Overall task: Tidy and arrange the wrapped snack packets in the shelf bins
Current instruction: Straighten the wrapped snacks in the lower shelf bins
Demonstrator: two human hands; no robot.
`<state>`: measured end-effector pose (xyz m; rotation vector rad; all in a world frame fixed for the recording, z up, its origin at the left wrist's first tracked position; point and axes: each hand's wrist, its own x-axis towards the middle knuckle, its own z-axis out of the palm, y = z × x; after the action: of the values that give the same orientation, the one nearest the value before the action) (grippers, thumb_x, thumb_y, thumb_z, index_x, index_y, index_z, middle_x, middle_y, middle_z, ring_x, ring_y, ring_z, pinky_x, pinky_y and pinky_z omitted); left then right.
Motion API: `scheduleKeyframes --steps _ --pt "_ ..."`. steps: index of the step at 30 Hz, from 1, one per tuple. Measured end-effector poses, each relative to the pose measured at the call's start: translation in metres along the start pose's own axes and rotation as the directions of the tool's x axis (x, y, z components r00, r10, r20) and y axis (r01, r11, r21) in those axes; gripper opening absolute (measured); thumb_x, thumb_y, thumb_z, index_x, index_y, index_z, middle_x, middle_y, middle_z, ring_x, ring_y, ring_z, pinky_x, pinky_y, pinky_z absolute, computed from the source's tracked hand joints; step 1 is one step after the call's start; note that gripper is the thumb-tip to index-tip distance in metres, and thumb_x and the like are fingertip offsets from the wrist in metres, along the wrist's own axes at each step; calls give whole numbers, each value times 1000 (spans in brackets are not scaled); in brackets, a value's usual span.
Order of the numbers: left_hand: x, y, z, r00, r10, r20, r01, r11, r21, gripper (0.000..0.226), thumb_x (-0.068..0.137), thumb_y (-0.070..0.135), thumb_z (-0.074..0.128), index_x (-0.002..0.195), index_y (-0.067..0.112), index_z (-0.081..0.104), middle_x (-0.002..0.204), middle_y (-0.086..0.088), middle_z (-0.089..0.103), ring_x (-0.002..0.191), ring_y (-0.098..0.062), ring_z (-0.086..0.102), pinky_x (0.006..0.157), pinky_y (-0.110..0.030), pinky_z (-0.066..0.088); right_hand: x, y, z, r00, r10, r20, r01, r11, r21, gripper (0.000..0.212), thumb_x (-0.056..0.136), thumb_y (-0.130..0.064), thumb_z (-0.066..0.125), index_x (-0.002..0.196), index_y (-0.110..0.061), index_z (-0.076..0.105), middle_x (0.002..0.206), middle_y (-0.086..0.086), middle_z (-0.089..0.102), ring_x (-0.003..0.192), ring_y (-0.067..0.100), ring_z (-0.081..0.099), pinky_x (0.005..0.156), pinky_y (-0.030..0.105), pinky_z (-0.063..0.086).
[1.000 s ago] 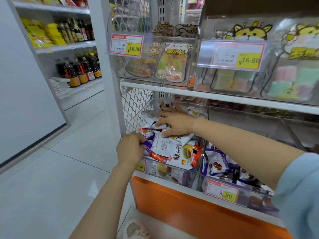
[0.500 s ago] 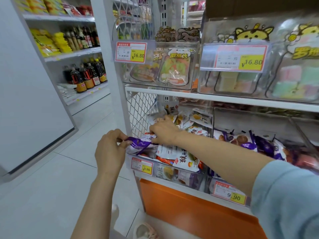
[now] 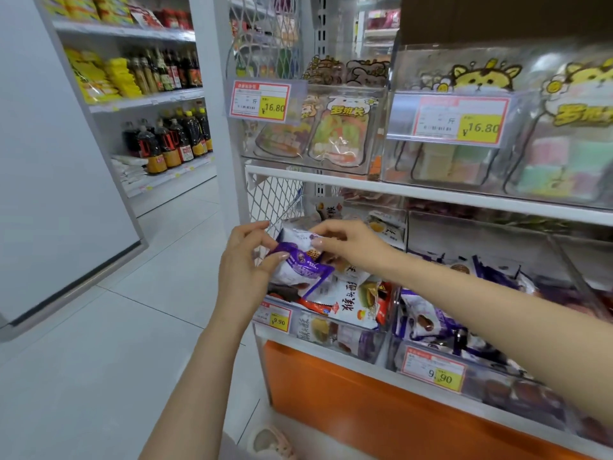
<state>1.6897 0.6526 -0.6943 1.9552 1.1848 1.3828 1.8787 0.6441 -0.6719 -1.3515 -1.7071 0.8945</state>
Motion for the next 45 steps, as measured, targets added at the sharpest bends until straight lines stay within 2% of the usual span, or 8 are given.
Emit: scheduleKeyframes --steps 6,11,17,22,30,33,37,45 --pt "-7 21 25 994 60 86 -47 988 -149 29 83 9 67 69 29 52 103 25 55 98 -7 58 82 -26 51 -42 -1 -10 999 6 -45 -14 982 -191 57 70 -38 79 117 -29 47 101 -22 55 82 -11 54 69 7 40" --pt "-7 37 38 984 64 164 -18 963 -268 22 84 16 67 91 32 54 109 18 58 90 8 58 74 -22 53 -83 -3 -39 976 1 -220 -72 947 -312 56 70 -41 79 113 -37 43 100 -11 61 84 1 59 68 16 44" --pt "6 1 38 968 -186 166 161 975 154 23 86 19 66 106 12 58 112 -3 62 90 -17 58 81 -32 47 -127 17 -99 906 173 -386 -314 886 -342 56 68 -39 79 111 -32 45 115 -7 53 96 15 55 76 28 38" --pt "4 -11 49 934 -251 253 163 932 324 39 81 25 71 113 11 55 117 -6 58 104 -22 56 84 -34 46 -136 72 -111 879 401 -259 -469 623 -626 66 67 -50 78 124 -29 50 130 -1 55 113 20 54 88 31 42" --pt "-2 -5 69 905 -19 426 -155 915 371 54 77 29 74 123 16 49 126 -6 44 119 -21 38 95 -29 32 -115 90 -102 905 151 -398 -425 360 -831 65 75 -63 61 130 -33 48 129 -3 54 123 23 44 99 38 34" --pt "-4 1 77 809 182 559 -387 881 273 54 79 31 72 128 26 50 138 2 37 129 -17 29 105 -27 21 -107 85 -98 919 182 -349 -393 381 -837 57 78 -60 60 128 -33 50 131 -3 53 124 22 43 100 39 33" --pt "-10 -3 89 663 136 736 -512 800 312 62 82 46 64 137 43 37 154 9 9 141 -12 3 113 -34 2 -104 78 -102 923 241 -298 -369 349 -861 53 77 -60 61 122 -32 55 129 -4 53 124 22 42 100 39 30" --pt "-9 -13 96 787 111 607 -483 723 494 61 85 48 58 140 35 36 155 4 14 141 -18 13 111 -37 16 -104 66 -86 934 -87 -346 -229 597 -769 30 86 -40 64 113 -28 64 113 -4 63 109 21 52 94 38 34"
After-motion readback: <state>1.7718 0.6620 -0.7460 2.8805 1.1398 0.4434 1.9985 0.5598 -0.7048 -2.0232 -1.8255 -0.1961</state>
